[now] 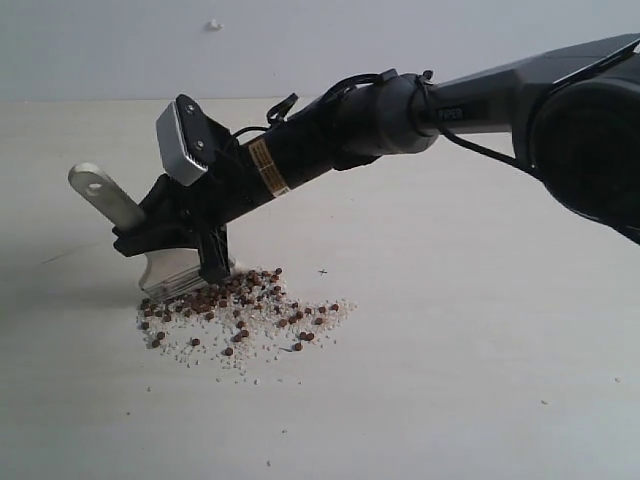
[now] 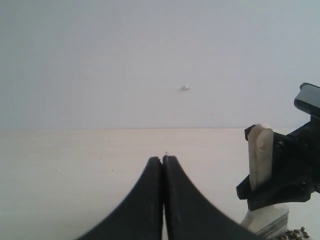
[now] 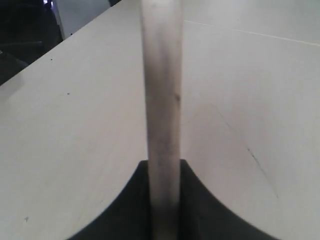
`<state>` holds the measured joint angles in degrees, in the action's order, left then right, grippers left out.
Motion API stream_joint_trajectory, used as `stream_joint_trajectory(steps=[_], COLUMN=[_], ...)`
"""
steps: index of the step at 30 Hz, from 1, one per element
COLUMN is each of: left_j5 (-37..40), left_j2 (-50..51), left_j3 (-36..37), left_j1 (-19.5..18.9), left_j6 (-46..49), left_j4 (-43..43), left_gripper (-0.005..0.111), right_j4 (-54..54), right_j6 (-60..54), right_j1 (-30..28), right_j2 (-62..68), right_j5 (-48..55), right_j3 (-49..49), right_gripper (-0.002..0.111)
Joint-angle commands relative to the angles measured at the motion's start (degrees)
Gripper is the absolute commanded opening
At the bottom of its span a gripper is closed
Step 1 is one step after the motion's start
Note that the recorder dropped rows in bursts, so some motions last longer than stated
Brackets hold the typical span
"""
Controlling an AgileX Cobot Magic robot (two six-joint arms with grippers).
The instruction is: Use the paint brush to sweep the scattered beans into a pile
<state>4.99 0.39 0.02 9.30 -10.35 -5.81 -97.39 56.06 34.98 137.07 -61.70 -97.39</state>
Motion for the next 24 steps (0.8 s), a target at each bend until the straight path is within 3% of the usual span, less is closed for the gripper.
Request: stream_joint_trajectory(steps=[1,5,9,13,16,24], left_j5=[-0.4,-0.4,-0.4,-0.4,-0.4,-0.4], left_j2=[-0.4,-0.4,-0.4,-0.4,-0.4,-0.4], left_j3=[0.0,0.0,0.0,0.0,0.0,0.0], left_j1=[-0.2,-0.2,-0.2,-0.2,-0.2,-0.2], left_j6=[-0.3,-0.3,-0.3,-0.3,-0.3,-0.3], left_j4=[0.4,0.4,0.4,0.4,0.4,0.4], left_gripper=[0.000,0.000,0.000,0.000,0.000,0.000], right_j4=[3.4,5.4,3.7,-2.6,-2.6,1.1], right_j6=[-0.7,0.9,14.6,40.3,46.8,59.7], right_j1=[0.0,0.0,0.5,4.2,7.7,22.2], right_j2=[-3.1,-8.8,-13.7,-18.5,-20.2,-21.9], right_j5=[2.2,4.6,12.7,31.0,42.8,91.2], right_j3=[0.3,0.3,0.3,1.3,3.4,10.7], right_gripper=[0.000,0.000,0.000,0.000,0.000,0.000])
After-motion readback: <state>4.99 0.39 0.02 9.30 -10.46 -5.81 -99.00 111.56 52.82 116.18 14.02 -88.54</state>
